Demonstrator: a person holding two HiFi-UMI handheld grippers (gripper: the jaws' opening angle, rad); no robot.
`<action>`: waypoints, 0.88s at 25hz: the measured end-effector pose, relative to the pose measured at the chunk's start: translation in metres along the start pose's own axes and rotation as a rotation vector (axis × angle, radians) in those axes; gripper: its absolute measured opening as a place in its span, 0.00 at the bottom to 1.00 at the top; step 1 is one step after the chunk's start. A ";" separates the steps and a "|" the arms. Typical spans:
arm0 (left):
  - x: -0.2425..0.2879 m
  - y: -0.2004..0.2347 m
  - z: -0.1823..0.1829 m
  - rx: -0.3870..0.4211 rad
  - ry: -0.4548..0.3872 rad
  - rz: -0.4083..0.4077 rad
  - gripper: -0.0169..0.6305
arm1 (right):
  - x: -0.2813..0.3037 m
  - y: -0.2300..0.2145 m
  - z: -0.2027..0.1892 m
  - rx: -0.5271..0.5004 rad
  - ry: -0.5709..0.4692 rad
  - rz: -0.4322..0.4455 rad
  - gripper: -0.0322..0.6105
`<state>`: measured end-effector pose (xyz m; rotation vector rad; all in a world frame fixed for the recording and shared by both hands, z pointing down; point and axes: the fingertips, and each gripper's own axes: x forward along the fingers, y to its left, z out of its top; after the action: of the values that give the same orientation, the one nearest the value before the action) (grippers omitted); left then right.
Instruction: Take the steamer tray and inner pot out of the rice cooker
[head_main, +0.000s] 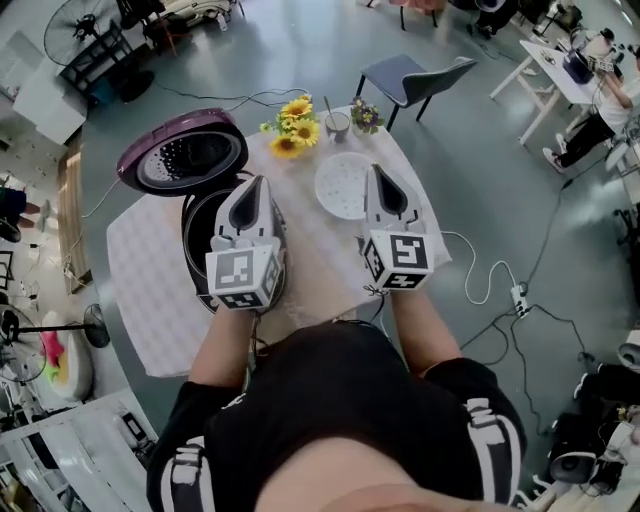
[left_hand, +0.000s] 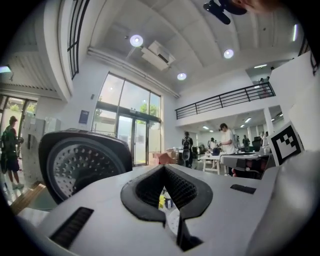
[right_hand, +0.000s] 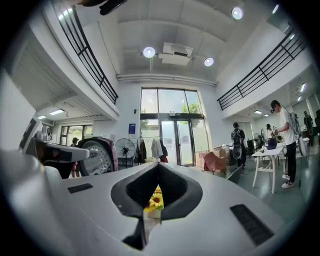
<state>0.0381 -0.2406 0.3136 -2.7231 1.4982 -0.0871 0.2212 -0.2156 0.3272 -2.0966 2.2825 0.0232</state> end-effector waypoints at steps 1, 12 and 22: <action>-0.008 0.010 0.000 -0.001 0.000 0.016 0.03 | 0.003 0.012 0.001 0.007 -0.004 0.017 0.05; -0.102 0.107 0.002 -0.009 0.004 0.212 0.03 | 0.025 0.134 0.005 0.016 0.001 0.202 0.05; -0.179 0.191 -0.025 -0.043 0.056 0.380 0.03 | 0.036 0.221 -0.006 0.001 0.034 0.299 0.05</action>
<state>-0.2200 -0.1915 0.3217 -2.4302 2.0221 -0.1209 -0.0018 -0.2329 0.3281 -1.7476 2.5921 -0.0041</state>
